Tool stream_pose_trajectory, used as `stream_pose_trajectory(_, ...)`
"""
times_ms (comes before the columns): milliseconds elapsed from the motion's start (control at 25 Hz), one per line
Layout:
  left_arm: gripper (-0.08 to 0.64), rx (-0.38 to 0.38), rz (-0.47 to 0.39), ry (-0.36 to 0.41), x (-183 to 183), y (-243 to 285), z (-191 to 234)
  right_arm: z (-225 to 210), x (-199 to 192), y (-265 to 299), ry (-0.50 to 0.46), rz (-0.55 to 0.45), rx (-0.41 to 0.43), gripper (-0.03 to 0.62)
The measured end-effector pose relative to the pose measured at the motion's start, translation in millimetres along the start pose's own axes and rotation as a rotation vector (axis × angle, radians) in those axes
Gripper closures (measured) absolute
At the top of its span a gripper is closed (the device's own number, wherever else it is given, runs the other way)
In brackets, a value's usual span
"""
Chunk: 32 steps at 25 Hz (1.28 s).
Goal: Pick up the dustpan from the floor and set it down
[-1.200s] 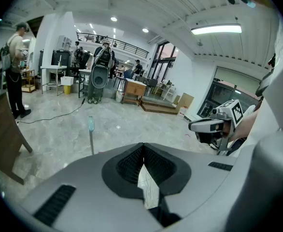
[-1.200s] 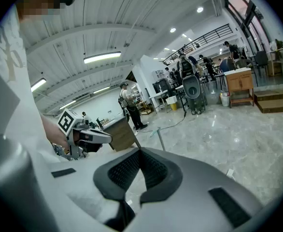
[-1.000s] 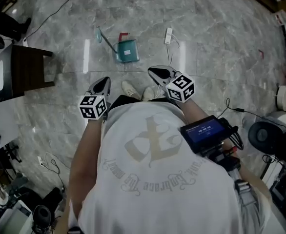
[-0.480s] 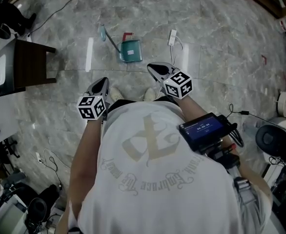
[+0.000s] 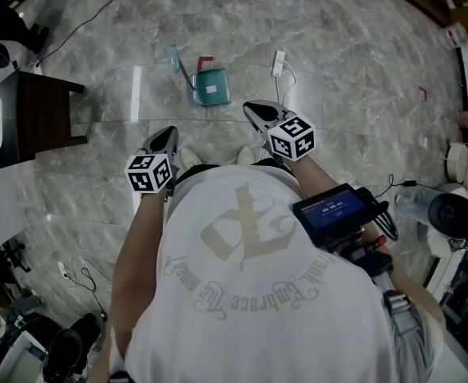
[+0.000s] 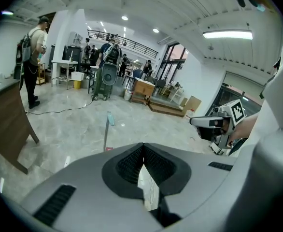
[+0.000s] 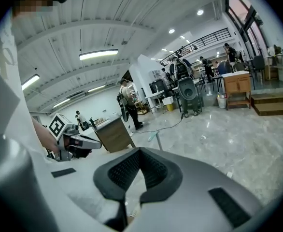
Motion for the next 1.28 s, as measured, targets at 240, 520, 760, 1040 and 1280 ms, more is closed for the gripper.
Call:
stream_pose_trajectory(240,0.548,-0.025,0.006,0.002,10,-5,36,16,10,26,0.002,0.014,-0.030,0.575)
stream_pose_trajectory(520,0.548,-0.076,0.001,0.006,8,-32,130,67,10,101,0.001,0.045,-0.097,0.575)
stream_pose_trajectory(760,0.548,-0.074,-0.002,0.012,14,-34,128,60,16,95,0.071,-0.008,-0.100,0.575)
stream_pose_trajectory(1040,0.548,-0.038,-0.014,-0.024,12,-64,149,71,37,112,0.059,-0.038,-0.126,0.575)
stream_pose_trajectory(1280,0.548,0.019,-0.040,-0.082,-4,-93,185,79,44,140,0.074,-0.047,-0.154,0.575)
Point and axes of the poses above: the fingertips, and each gripper's own axes: y forward along the fingers, z to its left, x out of its top, the point moved 3 cm from there along -y, backward along the fingers, and after that the axes turned 1 degree about -z, right-handed, at the moved point
